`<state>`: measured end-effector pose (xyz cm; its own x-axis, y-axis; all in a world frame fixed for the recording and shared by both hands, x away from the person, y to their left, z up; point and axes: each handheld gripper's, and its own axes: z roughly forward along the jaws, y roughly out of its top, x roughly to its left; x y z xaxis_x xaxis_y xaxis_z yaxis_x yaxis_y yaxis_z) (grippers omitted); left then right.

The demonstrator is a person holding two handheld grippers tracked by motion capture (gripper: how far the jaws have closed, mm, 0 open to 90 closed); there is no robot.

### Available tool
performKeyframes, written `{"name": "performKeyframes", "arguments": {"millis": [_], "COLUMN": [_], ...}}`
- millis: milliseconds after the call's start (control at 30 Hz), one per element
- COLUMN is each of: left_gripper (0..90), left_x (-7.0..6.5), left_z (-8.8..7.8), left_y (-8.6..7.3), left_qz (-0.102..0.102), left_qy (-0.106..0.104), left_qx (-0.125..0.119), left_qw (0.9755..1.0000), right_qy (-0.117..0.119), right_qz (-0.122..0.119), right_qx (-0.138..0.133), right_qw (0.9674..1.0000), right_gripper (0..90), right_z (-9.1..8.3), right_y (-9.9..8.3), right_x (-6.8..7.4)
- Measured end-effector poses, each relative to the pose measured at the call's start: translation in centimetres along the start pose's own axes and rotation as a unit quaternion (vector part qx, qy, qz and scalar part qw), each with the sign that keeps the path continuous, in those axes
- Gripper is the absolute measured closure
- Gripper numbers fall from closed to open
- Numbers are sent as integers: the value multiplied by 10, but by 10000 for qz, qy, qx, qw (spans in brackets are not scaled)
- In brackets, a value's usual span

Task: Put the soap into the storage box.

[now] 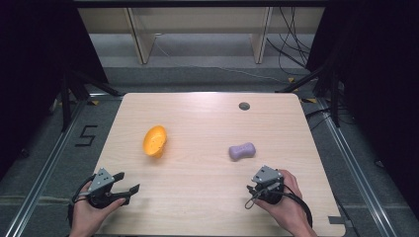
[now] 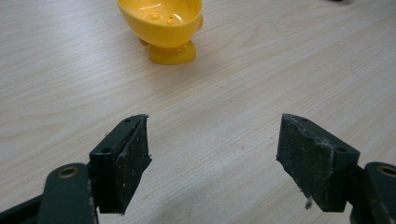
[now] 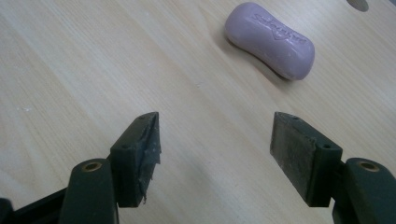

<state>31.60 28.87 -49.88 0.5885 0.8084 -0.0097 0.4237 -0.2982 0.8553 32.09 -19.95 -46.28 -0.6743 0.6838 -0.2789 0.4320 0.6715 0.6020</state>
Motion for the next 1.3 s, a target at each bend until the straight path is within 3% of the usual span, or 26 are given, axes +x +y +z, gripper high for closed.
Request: {"name": "performKeyframes", "arguments": {"millis": [200,233,333,367,400,500,567,633,667,700,767,800,833,900,933,1000,1033,1067,1100,1133,1167,1200,1233,1300], "left_gripper": [244,244,245,246,246,248,249,249,249,249,249,249,249,249,249,249,249,249,249,249,249,249,249,249], "left_x": [0,-2,0,3,1,-1,0,-1,2,3,3,6,1,1,2,2,1,2,2,3,1,1,1,1], "left_z": [0,-2,-2,-1,-1,-1,-1,-1,-1,-1,-1,-1,0,0,0,0,0,-1,-1,0,-1,-1,0,-1], "left_y": [0,-1,-1,1,0,0,0,0,1,1,1,1,0,0,0,0,-1,-1,-1,0,-1,-1,-2,-1], "left_qz": [36,-126,-55,182,-6,-88,-67,-82,154,144,156,342,-39,-14,48,33,-80,-38,-38,8,-185,-185,-195,-163], "left_qy": [-17,26,31,36,20,26,16,24,37,26,30,8,-8,3,-8,-11,2,8,8,-5,27,27,-12,17], "left_qx": [-69,-23,-51,-86,-63,-56,-57,-37,-72,-92,-86,-58,-74,-71,-111,-103,-62,-76,-76,-98,-19,-19,-40,8], "left_qw": [10000,9999,10000,9998,10000,9999,10000,10000,9998,9999,9998,9994,10000,10000,9999,9999,9999,10000,10000,10000,9998,9998,9998,9999], "right_qy": [100,108,89,127,115,-61,-55,-73,-20,-9,142,256,372,521,590,765,828,894,918,918,958,1038,1007,1109], "right_qz": [-252,-258,-315,-482,-700,-983,-1272,-1268,-1587,-1897,-2009,-2120,-2327,-2317,-2548,-2585,-2742,-2872,-2680,-2680,-2742,-2791,-2646,-2670], "right_qx": [38,125,141,202,203,248,285,297,466,545,708,771,776,865,890,1101,1089,1048,1156,1156,1198,1230,1372,1355], "right_qw": [9996,9995,9994,9986,9973,9948,9915,9915,9862,9803,9769,9739,9687,9675,9611,9567,9519,9479,9520,9520,9493,9467,9492,9477], "right_gripper": [361,366,377,385,391,392,395,395,395,399,407,407,407,406,399,386,380,374,370,370,353,348,341,338], "right_z": [2,3,4,5,6,9,14,16,22,26,30,33,37,43,48,55,60,64,67,67,74,78,80,86], "right_y": [-2,-1,-1,1,2,8,12,14,19,22,30,34,40,50,56,66,71,76,79,79,86,89,91,96], "right_x": [-2,-1,-1,-3,-6,-13,-22,-24,-32,-36,-41,-44,-49,-55,-61,-67,-71,-75,-75,-75,-80,-82,-82,-86]}}
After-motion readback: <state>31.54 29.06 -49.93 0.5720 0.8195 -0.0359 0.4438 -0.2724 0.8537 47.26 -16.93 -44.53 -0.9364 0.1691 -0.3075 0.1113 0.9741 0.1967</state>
